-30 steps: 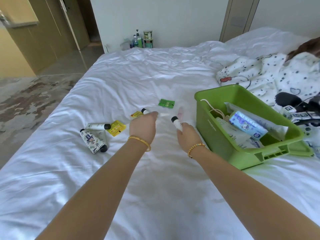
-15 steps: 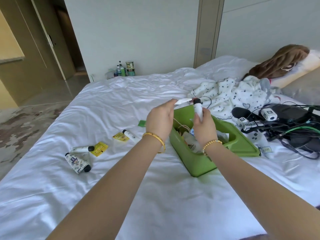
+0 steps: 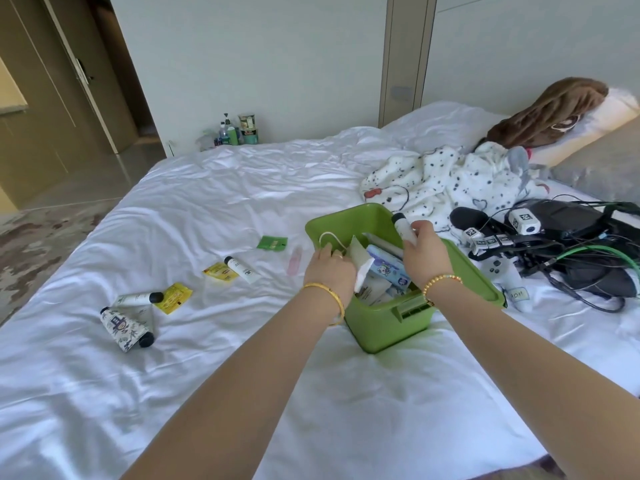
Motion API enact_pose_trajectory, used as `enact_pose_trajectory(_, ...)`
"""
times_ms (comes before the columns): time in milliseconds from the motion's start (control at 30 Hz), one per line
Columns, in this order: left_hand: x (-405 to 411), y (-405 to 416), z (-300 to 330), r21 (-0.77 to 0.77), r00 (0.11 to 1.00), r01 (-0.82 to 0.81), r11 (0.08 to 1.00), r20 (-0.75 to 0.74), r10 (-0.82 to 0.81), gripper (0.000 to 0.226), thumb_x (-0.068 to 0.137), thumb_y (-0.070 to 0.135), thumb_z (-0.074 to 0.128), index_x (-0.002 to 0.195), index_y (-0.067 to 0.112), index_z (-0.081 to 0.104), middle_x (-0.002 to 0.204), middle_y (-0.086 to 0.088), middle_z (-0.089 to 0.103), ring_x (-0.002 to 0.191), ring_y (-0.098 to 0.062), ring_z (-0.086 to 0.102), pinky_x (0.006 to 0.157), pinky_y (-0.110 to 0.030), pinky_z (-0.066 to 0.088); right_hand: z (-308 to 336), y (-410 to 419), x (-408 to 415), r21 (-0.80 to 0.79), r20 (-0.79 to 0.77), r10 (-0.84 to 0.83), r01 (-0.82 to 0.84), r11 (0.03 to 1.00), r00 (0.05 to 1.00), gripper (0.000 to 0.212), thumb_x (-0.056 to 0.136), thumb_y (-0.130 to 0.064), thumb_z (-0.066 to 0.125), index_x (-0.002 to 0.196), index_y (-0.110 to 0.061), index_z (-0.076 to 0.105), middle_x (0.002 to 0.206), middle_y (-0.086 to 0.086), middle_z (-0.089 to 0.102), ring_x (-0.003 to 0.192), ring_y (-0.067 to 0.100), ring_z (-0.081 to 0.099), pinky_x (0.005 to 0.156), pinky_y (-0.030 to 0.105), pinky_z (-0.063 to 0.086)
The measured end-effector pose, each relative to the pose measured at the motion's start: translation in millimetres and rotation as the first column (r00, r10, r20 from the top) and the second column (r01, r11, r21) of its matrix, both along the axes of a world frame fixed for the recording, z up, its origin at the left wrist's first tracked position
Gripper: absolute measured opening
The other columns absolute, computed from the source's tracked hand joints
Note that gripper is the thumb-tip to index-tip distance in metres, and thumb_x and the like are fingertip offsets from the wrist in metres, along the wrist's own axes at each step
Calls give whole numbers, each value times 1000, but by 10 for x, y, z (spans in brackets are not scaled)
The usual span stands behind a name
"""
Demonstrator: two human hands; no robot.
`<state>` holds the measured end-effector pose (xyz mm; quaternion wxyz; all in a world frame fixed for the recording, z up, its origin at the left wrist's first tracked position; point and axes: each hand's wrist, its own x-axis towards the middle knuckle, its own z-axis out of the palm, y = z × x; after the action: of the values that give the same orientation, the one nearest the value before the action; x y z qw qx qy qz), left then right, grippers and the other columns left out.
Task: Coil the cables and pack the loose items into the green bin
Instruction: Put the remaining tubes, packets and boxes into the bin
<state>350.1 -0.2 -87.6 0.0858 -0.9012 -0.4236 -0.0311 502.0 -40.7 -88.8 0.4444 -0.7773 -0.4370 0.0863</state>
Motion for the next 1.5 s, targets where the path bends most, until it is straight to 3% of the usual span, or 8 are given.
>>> enact_pose_trajectory(167,139,-97,24,-249,945,139,958,323,-53,27,92,10,38,111,4,55,111,-16,60,105,-33,55,84,-40,44,-53,53,129,-211,436,48,51,976,899,31,89,-1,45,117,-5,57,123,16,50,112,33,45,92,39,42)
enact_pose_trajectory(300,261,-86,-64,-367,992,73,927,120,-31,41,99,35,29,100,6,59,105,-14,62,101,-30,56,97,-38,34,-14,23,88,-472,624,247,105,875,742,33,88,-7,45,113,-19,64,110,6,62,104,25,54,86,32,42)
enact_pose_trajectory(433,337,36,-53,-430,998,-65,901,-35,55,54,100,40,15,127,15,54,130,-9,56,129,-26,42,117,-48,4,87,14,-33,-578,500,321,34,815,805,35,89,-8,43,119,-18,58,107,7,65,97,26,60,86,32,44)
enact_pose_trajectory(600,44,182,51,-481,786,112,869,578,219,34,98,20,35,105,6,64,111,-14,65,107,-29,57,84,-28,40,195,42,-286,-419,509,304,-77,905,805,41,88,-5,41,123,-19,55,118,7,62,110,27,55,98,37,34)
enact_pose_trajectory(800,-828,323,-58,-345,497,-51,937,805,323,24,93,15,45,100,9,67,101,-10,68,96,-25,60,73,-21,38,170,270,-997,-91,446,296,-287,954,844,30,87,-1,43,105,-9,66,109,13,64,108,33,53,90,40,43)
enact_pose_trajectory(1033,-2040,642,-370,-369,514,-379,849,679,525,33,89,4,43,118,8,59,120,-16,60,111,-32,54,89,-32,40,-291,654,-2029,-235,404,536,-482,844,741,31,90,-5,41,113,-12,61,114,12,57,109,31,49,91,40,40)
enact_pose_trajectory(1233,-2854,884,-796,-387,566,-568,727,458,686,42,87,9,49,129,5,47,129,-24,49,119,-39,44,101,-40,34,-778,1031,-2748,-302,68,653,-608,734,755,34,95,-9,35,124,-10,53,122,14,51,107,29,52,88,32,44)
enact_pose_trajectory(1500,-3440,1139,-1257,-662,329,-551,508,387,861,53,89,28,52,132,4,32,125,-22,50,119,-38,47,96,-39,38,-1255,1421,-3483,-338,-33,622,-594,730,782,34,95,-18,39,127,-10,49,125,12,54,117,28,50,99,39,42)
